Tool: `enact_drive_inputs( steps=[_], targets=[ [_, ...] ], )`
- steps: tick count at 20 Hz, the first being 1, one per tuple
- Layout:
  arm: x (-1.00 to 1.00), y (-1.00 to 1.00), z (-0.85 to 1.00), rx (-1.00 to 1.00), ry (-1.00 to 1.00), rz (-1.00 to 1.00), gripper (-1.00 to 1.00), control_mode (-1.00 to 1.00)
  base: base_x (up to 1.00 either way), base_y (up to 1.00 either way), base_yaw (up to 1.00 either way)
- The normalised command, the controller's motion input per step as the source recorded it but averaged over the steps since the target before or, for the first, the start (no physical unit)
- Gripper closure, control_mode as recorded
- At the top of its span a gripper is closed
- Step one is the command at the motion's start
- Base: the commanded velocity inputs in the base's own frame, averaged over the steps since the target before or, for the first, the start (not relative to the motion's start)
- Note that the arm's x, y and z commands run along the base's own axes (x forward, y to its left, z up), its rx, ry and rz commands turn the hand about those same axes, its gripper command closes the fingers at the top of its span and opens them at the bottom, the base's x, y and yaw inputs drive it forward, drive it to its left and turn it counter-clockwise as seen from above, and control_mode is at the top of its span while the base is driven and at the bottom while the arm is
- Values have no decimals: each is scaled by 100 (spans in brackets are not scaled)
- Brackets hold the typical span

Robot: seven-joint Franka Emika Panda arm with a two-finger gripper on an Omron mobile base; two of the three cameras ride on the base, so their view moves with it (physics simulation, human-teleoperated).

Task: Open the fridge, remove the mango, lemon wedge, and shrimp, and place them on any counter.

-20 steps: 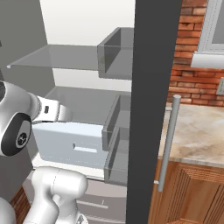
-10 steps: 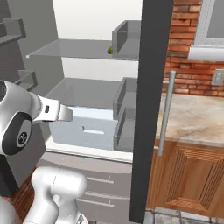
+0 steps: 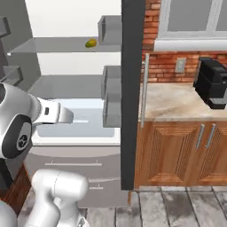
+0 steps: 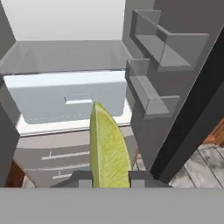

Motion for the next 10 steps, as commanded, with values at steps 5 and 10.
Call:
enact_drive_inputs(
  steps=[5, 10],
  targets=[
    [0, 0, 0, 0, 0, 0, 100, 100, -25, -31, -70],
    [0, 0, 0, 0, 0, 0, 100, 100, -16, -35, -77]
  ],
)
